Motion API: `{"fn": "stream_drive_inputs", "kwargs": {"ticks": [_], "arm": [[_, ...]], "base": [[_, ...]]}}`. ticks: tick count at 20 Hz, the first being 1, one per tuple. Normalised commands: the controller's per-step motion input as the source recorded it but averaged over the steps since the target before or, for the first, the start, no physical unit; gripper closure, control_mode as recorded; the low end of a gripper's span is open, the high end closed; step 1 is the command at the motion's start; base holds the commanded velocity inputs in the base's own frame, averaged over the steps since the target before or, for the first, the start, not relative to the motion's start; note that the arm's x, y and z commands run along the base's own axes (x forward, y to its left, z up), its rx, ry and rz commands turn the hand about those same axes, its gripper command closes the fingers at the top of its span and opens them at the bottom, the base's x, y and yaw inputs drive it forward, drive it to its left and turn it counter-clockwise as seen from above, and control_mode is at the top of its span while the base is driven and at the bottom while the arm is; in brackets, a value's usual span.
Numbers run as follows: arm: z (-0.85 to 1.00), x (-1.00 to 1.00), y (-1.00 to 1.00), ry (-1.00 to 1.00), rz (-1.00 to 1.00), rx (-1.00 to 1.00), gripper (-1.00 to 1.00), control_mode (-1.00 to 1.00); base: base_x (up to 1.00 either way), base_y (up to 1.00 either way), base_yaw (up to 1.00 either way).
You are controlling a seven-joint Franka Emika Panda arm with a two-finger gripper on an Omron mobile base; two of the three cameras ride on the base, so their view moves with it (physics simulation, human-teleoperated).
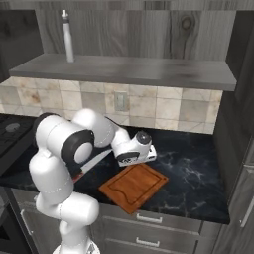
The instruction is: Move the cutting board and knife to the sink. Then move spray from the cabinet to the counter.
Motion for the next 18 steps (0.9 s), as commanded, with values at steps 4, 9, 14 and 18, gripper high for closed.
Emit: {"fn": "stream_drive_inputs", "kwargs": {"ticks": [4,9,14,18], "arm": [[-0.27,-0.56,-0.26,0.0,0.04,0.03,-1.0,-1.0],[-0.26,-0.56,-0.25,0.0,0.03,0.02,-1.0,-1.0],[-0.21,-0.35,-0.17,0.0,0.01,0.0,-1.0,-1.0],[-0.04,-0.05,-0.07,0.0,0.0,0.01,-1.0,-1.0]], "base": [[0.0,0.0,0.0],[0.0,0.0,0.0],[0.0,0.0,0.0],[0.0,0.0,0.0]]}}
